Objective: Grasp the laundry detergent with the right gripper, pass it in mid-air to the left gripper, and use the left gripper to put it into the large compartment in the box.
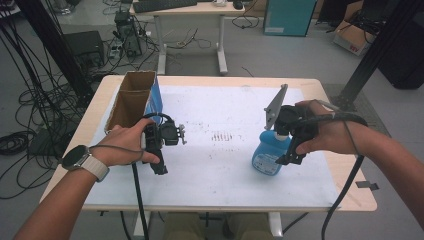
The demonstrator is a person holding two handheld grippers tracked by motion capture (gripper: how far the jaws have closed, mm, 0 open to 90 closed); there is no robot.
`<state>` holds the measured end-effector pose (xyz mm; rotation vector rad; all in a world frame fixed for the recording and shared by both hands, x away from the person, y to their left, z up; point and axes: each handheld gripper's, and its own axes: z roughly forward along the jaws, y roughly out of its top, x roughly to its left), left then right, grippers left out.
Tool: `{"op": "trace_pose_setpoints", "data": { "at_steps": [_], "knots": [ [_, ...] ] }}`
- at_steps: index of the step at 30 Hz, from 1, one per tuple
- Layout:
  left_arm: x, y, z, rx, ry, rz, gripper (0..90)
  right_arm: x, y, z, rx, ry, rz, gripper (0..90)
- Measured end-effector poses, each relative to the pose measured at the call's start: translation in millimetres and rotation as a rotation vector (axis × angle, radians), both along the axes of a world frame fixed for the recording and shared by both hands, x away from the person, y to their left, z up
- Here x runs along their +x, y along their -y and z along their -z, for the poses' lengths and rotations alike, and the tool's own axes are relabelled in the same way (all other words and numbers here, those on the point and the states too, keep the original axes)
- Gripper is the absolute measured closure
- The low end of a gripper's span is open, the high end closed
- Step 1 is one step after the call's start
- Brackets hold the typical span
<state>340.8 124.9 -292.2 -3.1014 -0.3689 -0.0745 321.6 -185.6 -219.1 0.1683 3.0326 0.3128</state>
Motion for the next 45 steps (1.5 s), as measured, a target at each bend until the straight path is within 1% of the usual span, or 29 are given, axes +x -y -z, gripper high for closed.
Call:
{"op": "trace_pose_setpoints", "data": {
  "at_steps": [3,4,5,6,7,8,9,11,12,14,15,16,18,19,21,22,23,24,25,26,27,32,34,37,38,42,43,45],
  "knots": [
    [0.4,0.5,-1.1,-0.001,-0.003,0.0,7.2,-0.1,0.6,-0.8,0.004,0.004,-0.003,7.3],
    [0.2,0.9,-1.2,-0.001,-0.001,-0.003,7.1,-1.4,1.0,-1.6,-0.002,-0.002,0.012,7.3],
    [-0.5,1.4,-0.9,-0.008,0.004,-0.01,7.1,-1.4,1.1,-1.8,0.001,0.001,0.011,7.1],
    [-0.3,1.9,-1.2,-0.009,-0.002,-0.01,7.1,-1.4,1.1,-1.8,0.001,0.001,0.011,7.1],
    [0.6,2.4,-1.9,0.001,-0.009,0.003,7.1,-0.5,1.9,-2.9,0.003,0.003,0.012,6.3],
    [0.2,3.2,-0.5,-0.008,-0.009,-0.01,7.2,-0.3,2.3,-3.3,0.004,0.004,0.016,6.0],
    [0.9,3.8,-0.8,0.001,-0.007,-0.007,7.4,0.9,2.7,-3.4,0.01,0.01,0.005,5.5],
    [0.6,4.4,-0.9,0.0,-0.014,-0.011,7.7,0.7,3.2,-4.3,0.009,0.01,0.005,5.8],
    [0.5,5.2,-1.3,-0.007,-0.01,-0.001,7.9,0.9,3.4,-4.7,0.013,0.014,-0.002,5.5],
    [0.4,5.9,-1.2,-0.005,-0.01,-0.003,8.1,0.7,3.9,-5.6,0.016,0.014,-0.004,5.7],
    [0.2,6.2,-1.2,-0.004,-0.005,-0.002,8.1,-0.2,4.2,-5.7,0.022,0.014,0.006,5.2],
    [0.2,6.2,-1.2,-0.004,-0.005,-0.002,8.1,-0.1,4.5,-5.7,0.027,0.016,0.0,5.1],
    [0.9,7.0,-1.6,0.0,-0.015,0.0,8.2,-1.4,5.0,-5.8,0.035,0.014,0.008,4.8],
    [0.8,7.2,-1.4,-0.002,-0.011,-0.001,8.2,-1.2,5.7,-5.7,0.038,0.012,-0.003,4.8],
    [0.6,7.6,-1.5,-0.009,-0.012,-0.009,8.4,-1.2,6.2,-5.6,0.039,0.014,-0.007,4.8],
    [1.0,7.9,-1.7,-0.006,-0.012,-0.006,8.4,-2.5,7.0,-6.0,0.035,0.012,0.009,4.7],
    [1.1,8.3,-1.9,-0.005,-0.01,-0.005,8.4,-1.6,7.5,-6.1,0.041,0.015,-0.001,4.8],
    [0.7,9.0,-1.4,-0.014,-0.015,-0.017,8.5,-1.6,8.6,-7.5,0.045,0.015,0.002,4.7],
    [0.7,9.0,-1.4,-0.014,-0.015,-0.017,8.5,-1.5,9.3,-8.7,0.051,0.018,0.001,4.7],
    [1.1,9.3,-1.5,-0.012,-0.019,-0.015,8.5,-1.5,9.3,-8.7,0.051,0.018,0.001,4.7],
    [2.0,9.7,-1.8,-0.004,-0.015,-0.003,8.5,-1.4,10.1,-10.1,0.061,0.02,0.002,5.1],
    [2.2,9.8,-1.4,-0.003,-0.013,-0.005,8.6,-1.4,11.9,-14.8,0.07,0.027,-0.004,5.7],
    [2.1,9.6,-1.3,-0.005,-0.014,-0.011,8.6,-1.6,13.0,-16.7,0.073,0.032,0.0,6.0],
    [2.2,9.4,-1.4,-0.002,-0.012,-0.006,8.8,-1.3,14.3,-18.3,0.07,0.036,-0.001,6.2],
    [1.5,9.4,-1.3,-0.009,-0.008,-0.016,8.8,-1.2,16.0,-19.1,0.073,0.038,0.005,6.6],
    [1.6,9.5,-1.0,-0.013,-0.007,-0.013,8.8,-0.4,20.2,-20.0,0.071,0.046,0.013,7.0],
    [2.3,9.5,-1.2,-0.018,-0.015,-0.016,8.8,-0.1,21.1,-19.7,0.071,0.046,0.015,7.0],
    [2.6,9.6,-1.2,-0.018,-0.011,-0.015,9.0,0.4,23.0,-19.2,0.068,0.048,0.019,7.0]
  ]
}}
